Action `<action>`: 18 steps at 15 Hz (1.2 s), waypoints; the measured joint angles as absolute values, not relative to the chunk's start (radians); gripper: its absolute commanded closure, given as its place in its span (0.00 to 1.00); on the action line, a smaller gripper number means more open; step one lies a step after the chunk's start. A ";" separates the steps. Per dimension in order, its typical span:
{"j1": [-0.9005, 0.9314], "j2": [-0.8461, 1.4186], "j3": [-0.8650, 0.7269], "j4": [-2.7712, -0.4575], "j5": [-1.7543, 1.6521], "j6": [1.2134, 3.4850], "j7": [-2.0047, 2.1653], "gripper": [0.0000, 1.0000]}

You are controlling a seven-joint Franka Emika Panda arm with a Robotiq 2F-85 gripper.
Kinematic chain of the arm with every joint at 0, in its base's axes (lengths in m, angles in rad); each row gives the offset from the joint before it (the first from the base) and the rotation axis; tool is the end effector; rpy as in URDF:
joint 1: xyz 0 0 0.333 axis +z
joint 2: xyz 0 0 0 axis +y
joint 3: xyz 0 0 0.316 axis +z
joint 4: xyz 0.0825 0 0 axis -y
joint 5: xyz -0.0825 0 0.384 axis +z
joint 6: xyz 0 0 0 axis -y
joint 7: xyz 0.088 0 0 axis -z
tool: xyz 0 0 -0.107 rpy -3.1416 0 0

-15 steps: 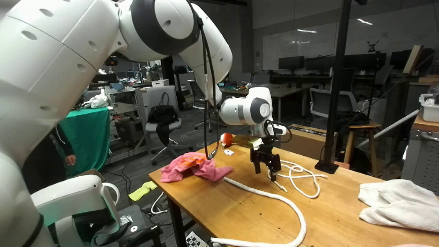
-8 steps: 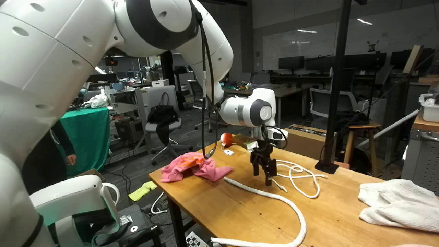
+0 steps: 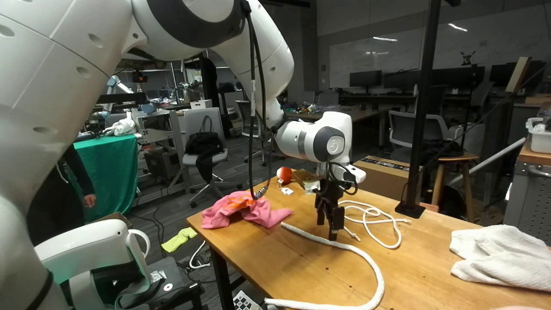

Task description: Put all the items on the table separately

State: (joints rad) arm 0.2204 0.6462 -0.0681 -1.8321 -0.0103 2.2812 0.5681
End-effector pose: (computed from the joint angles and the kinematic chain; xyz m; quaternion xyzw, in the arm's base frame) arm 0.6158 0.0958 0.1625 0.9752 -0.1970 -0.0828 0.0575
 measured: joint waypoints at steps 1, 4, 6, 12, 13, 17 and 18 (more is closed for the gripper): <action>0.216 0.641 -0.067 -1.844 0.000 2.285 0.568 0.00; 0.202 0.632 -0.064 -1.876 0.032 2.307 0.568 0.00; 0.192 0.626 -0.058 -1.898 0.049 2.331 0.566 0.00; 0.169 0.621 -0.050 -1.943 0.094 2.395 0.552 0.02; 0.167 0.621 -0.050 -1.948 0.100 2.403 0.548 0.19; 0.163 0.620 -0.050 -1.962 0.105 2.422 0.542 0.46; 0.162 0.620 -0.050 -1.965 0.105 2.424 0.541 0.55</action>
State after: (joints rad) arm 0.1616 0.6197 -0.0495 -1.9650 0.1048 2.4243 0.5407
